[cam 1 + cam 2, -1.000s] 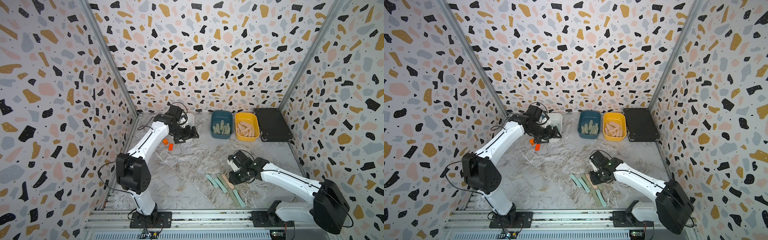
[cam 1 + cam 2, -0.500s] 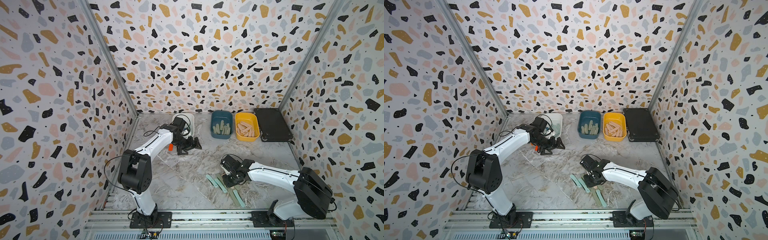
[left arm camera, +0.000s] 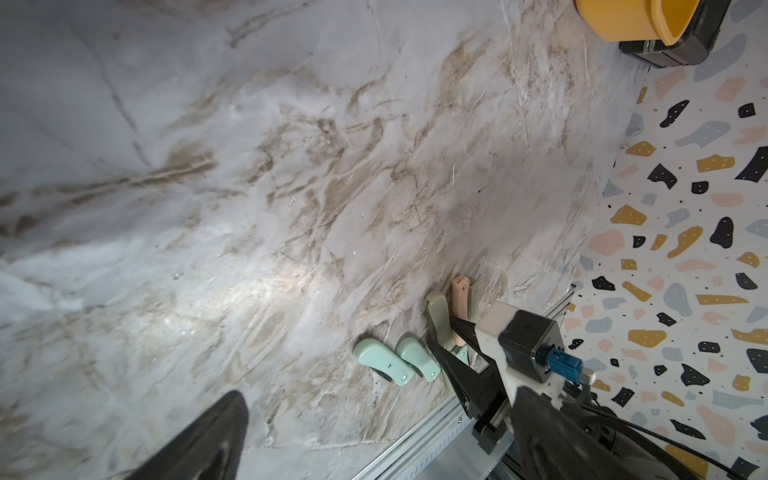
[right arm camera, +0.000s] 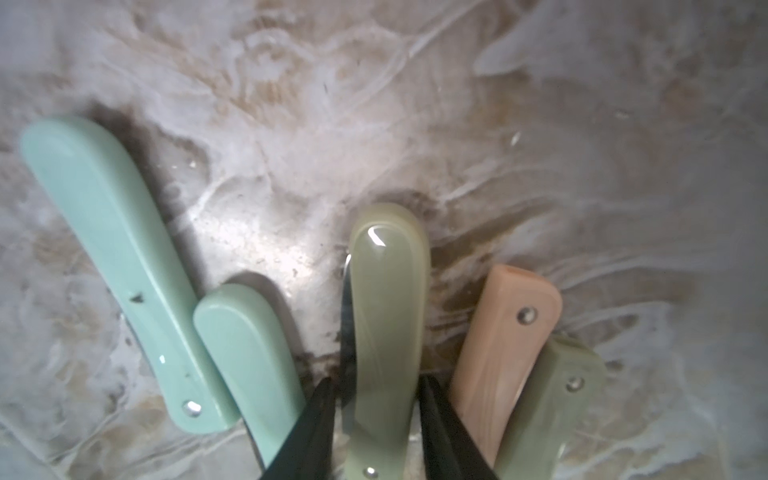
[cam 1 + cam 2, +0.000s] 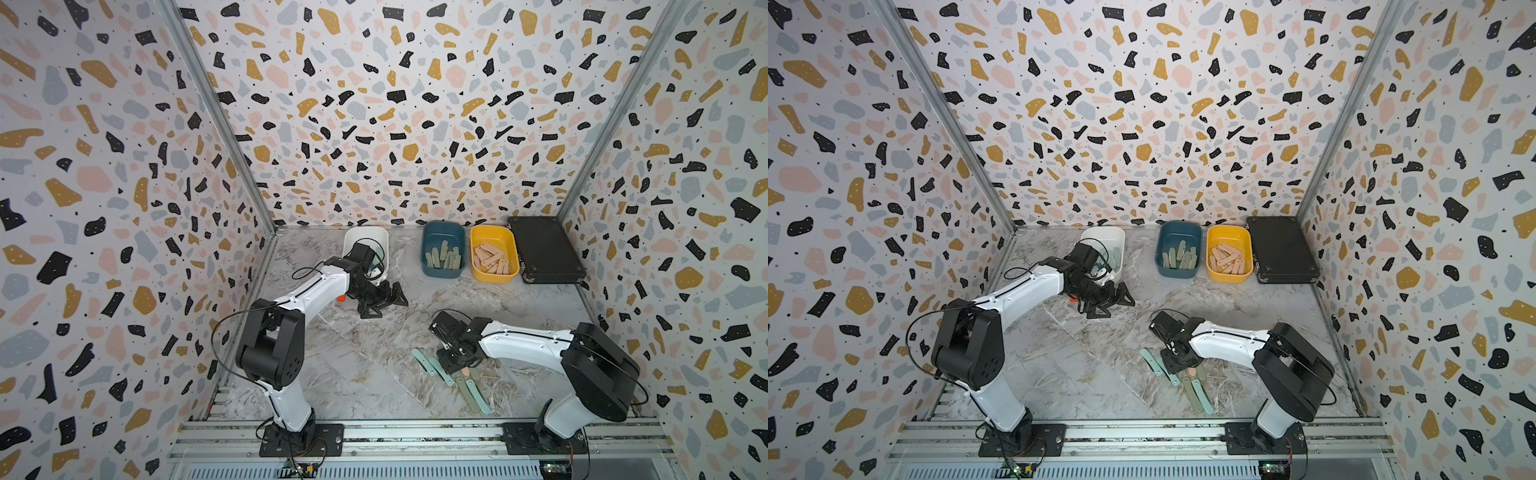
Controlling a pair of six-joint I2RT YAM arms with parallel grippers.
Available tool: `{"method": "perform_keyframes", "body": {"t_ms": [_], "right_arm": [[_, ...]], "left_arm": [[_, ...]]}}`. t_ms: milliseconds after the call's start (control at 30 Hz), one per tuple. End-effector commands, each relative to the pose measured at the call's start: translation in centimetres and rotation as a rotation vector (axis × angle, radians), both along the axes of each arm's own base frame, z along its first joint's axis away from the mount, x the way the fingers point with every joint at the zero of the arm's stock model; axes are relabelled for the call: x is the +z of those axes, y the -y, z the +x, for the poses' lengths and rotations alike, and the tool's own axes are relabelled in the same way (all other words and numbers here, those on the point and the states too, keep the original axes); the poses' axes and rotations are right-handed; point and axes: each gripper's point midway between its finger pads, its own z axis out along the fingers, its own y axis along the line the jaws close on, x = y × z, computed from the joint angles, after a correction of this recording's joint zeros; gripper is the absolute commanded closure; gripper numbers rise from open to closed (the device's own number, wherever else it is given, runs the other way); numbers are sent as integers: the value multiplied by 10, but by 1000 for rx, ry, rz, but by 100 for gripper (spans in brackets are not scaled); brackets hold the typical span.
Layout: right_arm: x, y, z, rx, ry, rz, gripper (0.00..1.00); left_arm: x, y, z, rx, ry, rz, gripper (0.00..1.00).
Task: Place the fruit knives into the storage box by color
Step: Pick up the fruit knife from the center of the board, then place the fruit knife in the storage box.
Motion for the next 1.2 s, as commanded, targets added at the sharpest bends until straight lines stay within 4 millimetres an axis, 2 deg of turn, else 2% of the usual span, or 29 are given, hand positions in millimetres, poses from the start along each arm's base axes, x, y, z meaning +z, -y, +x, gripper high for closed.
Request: {"method": "perform_keyframes", "body": {"t_ms": [0,100,233,400,500,567,667,833,967,1067,1167], "right_arm": [[-9,14,-2,0,-14,-93,62],[-13,12,-1,-7,-24,-101,72],[-7,9,3,-17,-15,-99,76],[28,-2,26,-23,57,-77,78],[58,-5,61,-45,112,-34,79],[77,-3,93,-67,153,-9,79],[96,1,142,-120,188,38,79],[117,3,228,-196,285,102,81],[115,3,285,-253,312,134,82],[111,2,317,-270,333,132,82],[100,4,340,-281,336,111,81]], "left_arm": [[10,3,-1,-6,30,-31,1],[9,3,-3,-8,28,-33,1],[12,2,-4,-9,35,-37,1],[15,0,-6,-5,43,-30,1],[15,-5,-3,37,45,3,1],[15,-4,-3,54,44,8,1],[15,-1,-6,65,49,14,1],[11,12,-14,23,52,18,1],[7,18,-23,-12,39,35,1],[4,18,-30,-27,37,52,1],[0,19,-37,-41,27,65,1]]}}
